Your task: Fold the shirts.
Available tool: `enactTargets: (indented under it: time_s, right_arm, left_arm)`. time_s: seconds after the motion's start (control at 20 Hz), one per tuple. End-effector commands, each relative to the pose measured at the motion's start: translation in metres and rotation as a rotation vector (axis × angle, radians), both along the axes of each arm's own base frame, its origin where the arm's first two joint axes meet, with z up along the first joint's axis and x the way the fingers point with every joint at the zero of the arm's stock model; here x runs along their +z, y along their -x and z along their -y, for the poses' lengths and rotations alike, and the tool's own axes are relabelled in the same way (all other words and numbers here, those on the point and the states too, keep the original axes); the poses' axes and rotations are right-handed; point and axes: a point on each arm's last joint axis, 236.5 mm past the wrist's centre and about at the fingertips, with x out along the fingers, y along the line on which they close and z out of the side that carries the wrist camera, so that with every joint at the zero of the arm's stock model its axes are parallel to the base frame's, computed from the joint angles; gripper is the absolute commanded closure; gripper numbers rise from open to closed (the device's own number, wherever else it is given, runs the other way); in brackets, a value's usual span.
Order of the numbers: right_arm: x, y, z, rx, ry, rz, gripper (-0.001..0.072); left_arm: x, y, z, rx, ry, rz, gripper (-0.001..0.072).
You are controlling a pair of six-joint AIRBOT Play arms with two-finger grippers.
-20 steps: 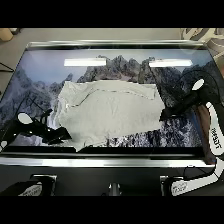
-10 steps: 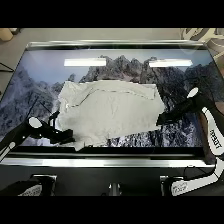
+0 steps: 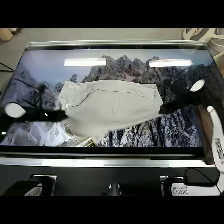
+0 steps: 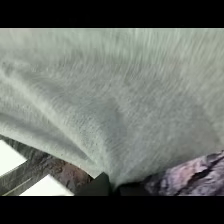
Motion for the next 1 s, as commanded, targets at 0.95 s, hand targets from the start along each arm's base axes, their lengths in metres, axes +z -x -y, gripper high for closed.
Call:
enactTargets:
  time_s: [0.95]
  right_arm:
    - [0.414,0.113,-0.011,-0.071,0.169,1.092,0.0693]
  left_arm:
    - [0.469,0.084,-0.064,0.268,-0.013,1.158,0.0684]
